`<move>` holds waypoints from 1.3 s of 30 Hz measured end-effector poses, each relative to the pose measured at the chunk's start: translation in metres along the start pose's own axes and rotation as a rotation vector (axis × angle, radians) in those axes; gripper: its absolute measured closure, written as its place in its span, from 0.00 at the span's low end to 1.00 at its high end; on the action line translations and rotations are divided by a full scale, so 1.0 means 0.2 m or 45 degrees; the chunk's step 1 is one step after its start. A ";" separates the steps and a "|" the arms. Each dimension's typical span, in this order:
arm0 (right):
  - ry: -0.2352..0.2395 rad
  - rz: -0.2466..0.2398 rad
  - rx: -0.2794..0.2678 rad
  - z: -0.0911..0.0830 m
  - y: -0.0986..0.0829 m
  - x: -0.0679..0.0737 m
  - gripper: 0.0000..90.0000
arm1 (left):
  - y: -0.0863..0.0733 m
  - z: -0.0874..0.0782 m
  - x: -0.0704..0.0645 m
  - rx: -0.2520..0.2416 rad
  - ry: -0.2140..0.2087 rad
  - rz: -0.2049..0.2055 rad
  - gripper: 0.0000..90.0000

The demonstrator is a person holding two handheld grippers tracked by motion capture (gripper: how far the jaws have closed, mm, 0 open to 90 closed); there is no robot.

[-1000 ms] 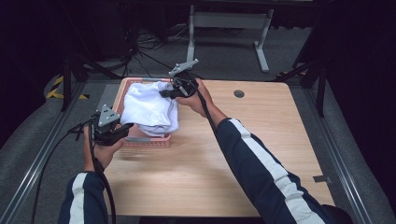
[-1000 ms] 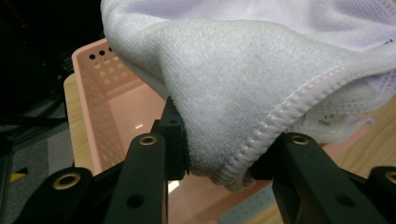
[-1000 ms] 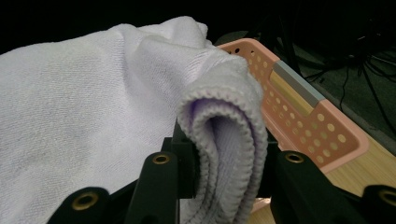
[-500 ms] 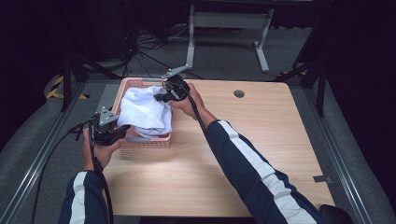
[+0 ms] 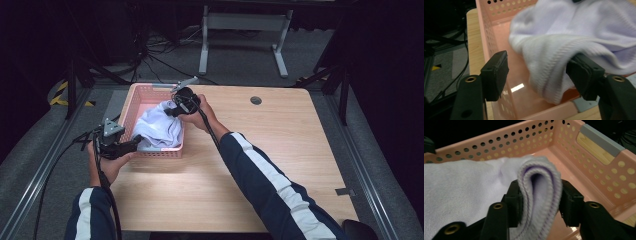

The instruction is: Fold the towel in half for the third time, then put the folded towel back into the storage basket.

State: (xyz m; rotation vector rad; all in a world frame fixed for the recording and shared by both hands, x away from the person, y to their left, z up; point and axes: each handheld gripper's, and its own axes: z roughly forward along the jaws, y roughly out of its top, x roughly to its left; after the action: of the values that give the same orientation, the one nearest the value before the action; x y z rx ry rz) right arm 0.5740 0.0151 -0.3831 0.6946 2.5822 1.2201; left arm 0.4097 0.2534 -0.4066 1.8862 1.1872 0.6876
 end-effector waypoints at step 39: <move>-0.091 -0.286 0.093 -0.81 -0.57 0.09 0.37 | -0.01 -0.16 -0.65 -0.091 -0.361 0.296 0.22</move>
State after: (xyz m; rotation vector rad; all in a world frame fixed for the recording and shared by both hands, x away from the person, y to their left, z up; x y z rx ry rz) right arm 0.4614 -0.1483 -0.3672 0.4377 2.5728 1.0185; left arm 0.3295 0.1456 -0.3949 2.0019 0.7641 0.5537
